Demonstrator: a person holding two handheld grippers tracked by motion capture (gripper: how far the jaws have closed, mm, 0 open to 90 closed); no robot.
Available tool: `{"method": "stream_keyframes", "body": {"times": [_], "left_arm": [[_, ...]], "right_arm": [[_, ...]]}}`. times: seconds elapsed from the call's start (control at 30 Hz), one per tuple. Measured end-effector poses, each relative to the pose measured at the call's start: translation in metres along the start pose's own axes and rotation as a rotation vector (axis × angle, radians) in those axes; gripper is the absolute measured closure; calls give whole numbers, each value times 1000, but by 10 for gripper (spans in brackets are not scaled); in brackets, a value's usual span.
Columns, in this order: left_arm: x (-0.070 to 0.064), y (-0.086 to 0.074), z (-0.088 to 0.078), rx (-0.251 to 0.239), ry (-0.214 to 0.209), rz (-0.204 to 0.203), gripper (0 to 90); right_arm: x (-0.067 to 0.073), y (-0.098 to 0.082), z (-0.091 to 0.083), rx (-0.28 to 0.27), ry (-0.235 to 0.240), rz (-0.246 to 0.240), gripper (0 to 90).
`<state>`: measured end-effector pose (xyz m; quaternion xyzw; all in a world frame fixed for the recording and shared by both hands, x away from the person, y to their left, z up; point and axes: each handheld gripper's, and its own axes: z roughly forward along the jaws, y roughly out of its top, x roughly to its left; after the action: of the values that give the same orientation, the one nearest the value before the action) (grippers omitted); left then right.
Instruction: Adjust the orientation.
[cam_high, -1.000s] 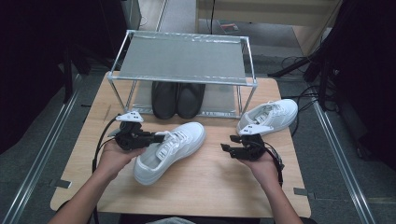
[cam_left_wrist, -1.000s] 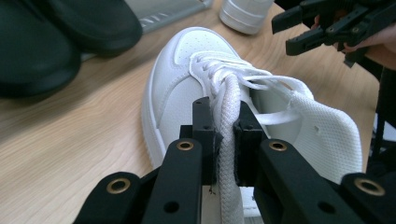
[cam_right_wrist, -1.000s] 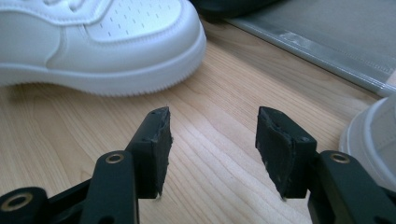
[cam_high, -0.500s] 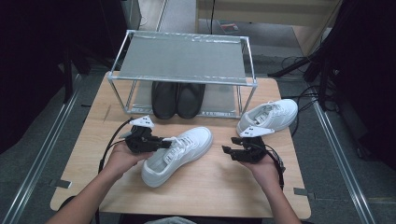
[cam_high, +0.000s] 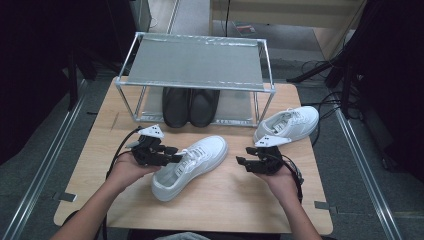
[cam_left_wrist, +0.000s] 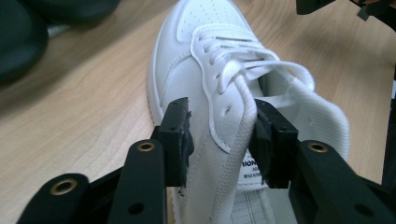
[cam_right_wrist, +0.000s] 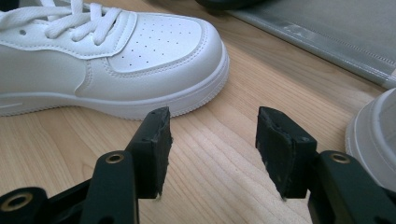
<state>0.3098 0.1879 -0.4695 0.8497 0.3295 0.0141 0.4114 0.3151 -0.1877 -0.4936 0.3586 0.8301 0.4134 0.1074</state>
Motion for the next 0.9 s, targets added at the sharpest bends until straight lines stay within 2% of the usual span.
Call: {"method": "stream_keyframes", "body": {"times": [0.13,0.23,0.33,0.57,0.7,0.8,0.9], "left_arm": [[2,0,-12,-33,-23,-23,487],[5,-1,-19,-27,-13,-23,448],[8,-2,-25,-47,3,-22,438],[19,-9,-27,-37,37,-32,409],[25,-14,-24,-26,54,-29,405],[29,-17,-20,13,63,-32,418],[30,-22,-17,27,40,-45,542]], "right_arm": [[1,0,0,2,1,3,464],[2,0,1,5,1,-7,464],[3,1,3,5,5,-14,464],[9,2,7,7,16,-21,465],[13,2,11,-5,25,-25,472],[18,3,15,-17,28,-19,484],[21,5,17,-38,21,-31,505]]}}
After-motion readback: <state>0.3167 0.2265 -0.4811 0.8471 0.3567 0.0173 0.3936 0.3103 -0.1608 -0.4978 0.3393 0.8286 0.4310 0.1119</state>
